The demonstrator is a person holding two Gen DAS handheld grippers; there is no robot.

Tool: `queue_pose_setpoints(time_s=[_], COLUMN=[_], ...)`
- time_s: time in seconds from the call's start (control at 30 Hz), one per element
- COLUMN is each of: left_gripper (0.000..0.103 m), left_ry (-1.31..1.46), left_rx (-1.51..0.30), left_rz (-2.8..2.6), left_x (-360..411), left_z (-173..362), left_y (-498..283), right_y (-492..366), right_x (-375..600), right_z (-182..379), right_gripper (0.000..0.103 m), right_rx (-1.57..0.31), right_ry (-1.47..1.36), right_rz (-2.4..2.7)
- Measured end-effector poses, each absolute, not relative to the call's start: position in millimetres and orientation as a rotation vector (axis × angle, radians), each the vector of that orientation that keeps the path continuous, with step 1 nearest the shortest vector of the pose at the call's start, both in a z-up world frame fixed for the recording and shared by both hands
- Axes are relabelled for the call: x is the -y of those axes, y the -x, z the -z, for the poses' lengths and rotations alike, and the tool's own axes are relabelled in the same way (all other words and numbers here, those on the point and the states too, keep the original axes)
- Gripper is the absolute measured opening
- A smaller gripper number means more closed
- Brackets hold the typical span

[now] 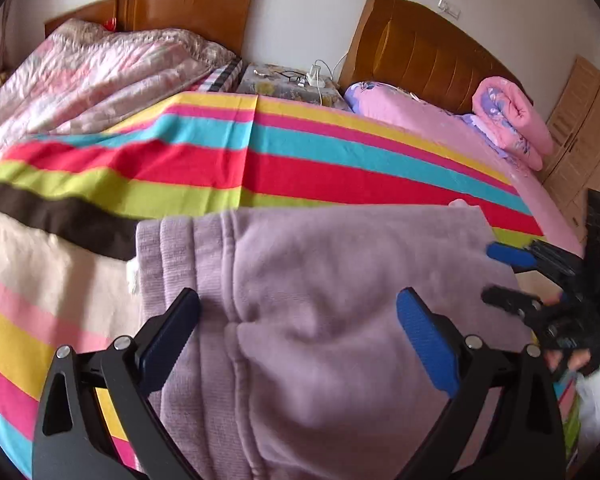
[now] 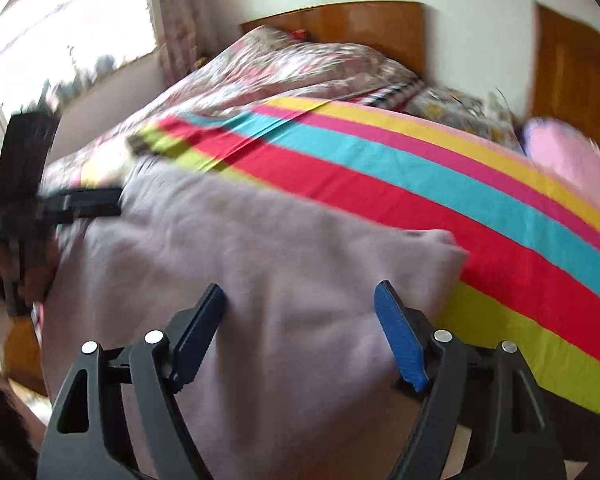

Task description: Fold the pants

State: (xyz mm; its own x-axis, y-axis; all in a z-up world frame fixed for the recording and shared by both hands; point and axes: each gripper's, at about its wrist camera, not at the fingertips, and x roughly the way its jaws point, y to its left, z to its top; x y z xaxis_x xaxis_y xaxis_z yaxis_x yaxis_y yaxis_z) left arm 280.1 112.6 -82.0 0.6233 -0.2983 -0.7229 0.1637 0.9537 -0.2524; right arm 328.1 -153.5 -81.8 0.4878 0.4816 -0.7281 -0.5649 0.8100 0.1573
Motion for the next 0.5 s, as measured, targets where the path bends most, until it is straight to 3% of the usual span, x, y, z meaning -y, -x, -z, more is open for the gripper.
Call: queue_pose_setpoints(time_s=[0.13,0.27,0.5], left_gripper=[0.099,0.100,0.100], left_ry=[0.168,0.181,0.169], left_rx=[-0.861,-0.842,-0.821], left_rz=[0.280,0.295,0.288], left_x=[-118,-120,-119], left_z=[86,92,92], left_y=[-280,-279,-277], right_y=[-326,-338,-349], right_x=[154,149,185], right_z=[65,82,63], right_gripper=[0.074,0.074,0.074], right_rx=[-0.793,-0.822,-0.760], right_ry=[0.074,0.201,0.033], right_rz=[-0.645,-0.557,-0.387])
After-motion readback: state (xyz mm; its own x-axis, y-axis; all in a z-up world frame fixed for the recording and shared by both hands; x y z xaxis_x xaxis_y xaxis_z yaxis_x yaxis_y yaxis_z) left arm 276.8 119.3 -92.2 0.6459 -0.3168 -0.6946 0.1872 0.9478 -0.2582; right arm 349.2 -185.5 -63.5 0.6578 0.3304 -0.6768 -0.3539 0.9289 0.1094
